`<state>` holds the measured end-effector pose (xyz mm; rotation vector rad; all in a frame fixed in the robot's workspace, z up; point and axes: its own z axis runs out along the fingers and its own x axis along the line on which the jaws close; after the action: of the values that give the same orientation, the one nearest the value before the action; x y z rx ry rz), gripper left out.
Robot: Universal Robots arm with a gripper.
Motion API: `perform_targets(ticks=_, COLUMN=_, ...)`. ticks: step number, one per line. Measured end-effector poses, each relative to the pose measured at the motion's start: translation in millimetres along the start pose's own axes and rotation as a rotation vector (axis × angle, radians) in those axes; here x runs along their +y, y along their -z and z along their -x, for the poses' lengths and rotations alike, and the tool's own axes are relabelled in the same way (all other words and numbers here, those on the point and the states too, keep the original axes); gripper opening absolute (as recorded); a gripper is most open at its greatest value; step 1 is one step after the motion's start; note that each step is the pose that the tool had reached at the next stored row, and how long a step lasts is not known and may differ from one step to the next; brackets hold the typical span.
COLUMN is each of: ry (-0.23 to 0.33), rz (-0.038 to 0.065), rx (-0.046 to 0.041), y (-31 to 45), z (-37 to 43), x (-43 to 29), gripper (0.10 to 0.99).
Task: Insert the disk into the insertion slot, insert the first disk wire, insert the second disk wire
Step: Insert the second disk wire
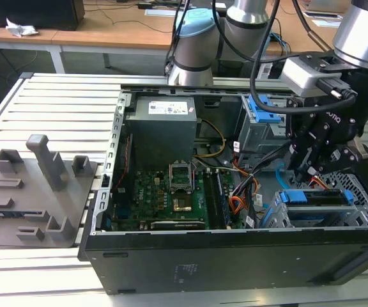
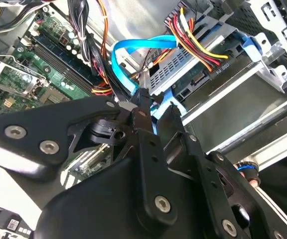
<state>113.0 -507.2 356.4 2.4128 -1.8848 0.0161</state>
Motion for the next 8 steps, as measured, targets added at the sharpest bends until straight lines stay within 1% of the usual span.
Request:
perform_targets(ticks=2, ry=0.000, rz=0.000, rx=-0.0016, y=0.0, z=-0.1, x=0.0, gripper=0.192)
perform_targets(ticks=3, ry=0.000, rz=-0.001, rx=-0.0025, y=0.0, z=0.0, x=0.0, gripper=0.161)
perform_targets(ticks=7, ry=-0.001, rz=-0.001, rx=-0.0048, y=0.0, z=-0.1, x=-0.1, gripper=0.161)
perform_targets(ticks=8, ry=-0.021, rz=0.000, rx=-0.0060, y=-0.1, z=-0.1, x=-0.1, gripper=0.161)
